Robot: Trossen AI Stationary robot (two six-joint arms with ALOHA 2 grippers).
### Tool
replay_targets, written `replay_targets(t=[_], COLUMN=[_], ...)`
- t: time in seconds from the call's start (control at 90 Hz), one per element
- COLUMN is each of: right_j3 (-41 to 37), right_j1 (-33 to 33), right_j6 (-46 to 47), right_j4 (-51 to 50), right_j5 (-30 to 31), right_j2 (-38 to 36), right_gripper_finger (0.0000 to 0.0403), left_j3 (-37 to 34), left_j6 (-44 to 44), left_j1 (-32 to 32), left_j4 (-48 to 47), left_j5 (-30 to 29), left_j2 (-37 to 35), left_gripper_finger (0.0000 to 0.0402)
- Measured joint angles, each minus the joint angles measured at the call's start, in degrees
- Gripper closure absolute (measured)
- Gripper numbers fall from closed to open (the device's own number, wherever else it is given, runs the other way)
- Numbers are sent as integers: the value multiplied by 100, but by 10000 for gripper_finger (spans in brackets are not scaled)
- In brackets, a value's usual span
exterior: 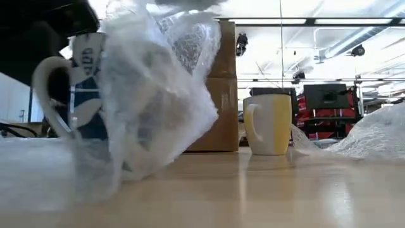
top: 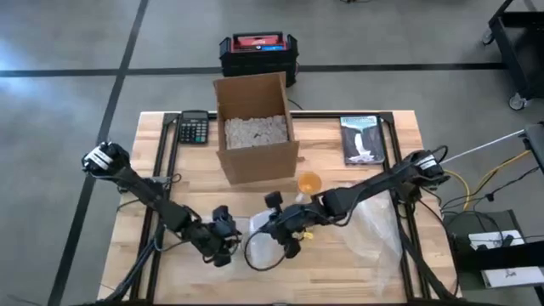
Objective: Wrap mug
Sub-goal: Wrap the blue mug with the transparent bubble wrap
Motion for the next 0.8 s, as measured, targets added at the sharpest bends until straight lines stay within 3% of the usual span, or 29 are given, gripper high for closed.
replay_targets(t=[0.289, 0.444, 0.611, 0.8], right_j3=[-4, 71, 406, 673], right_j1=[-7, -131, -205, -257], right_j6=[756, 1232, 1275, 1251], right_j4=[43, -87, -312, -675], right_j5=[-463, -463, -484, -480], right_j2=[417, 784, 1006, 1217], right_gripper_finger=[403, 403, 403, 403], left_j3=[150, 596, 1209, 1272], left_j6=[92, 29, -51, 747], left_j1=[217, 193, 171, 229], left_j4=[21, -1109, -2279, -1310], left_j5=[41, 414, 347, 265], left_j2=[260, -293, -977, -1344], left_gripper_finger=[326, 326, 327, 327])
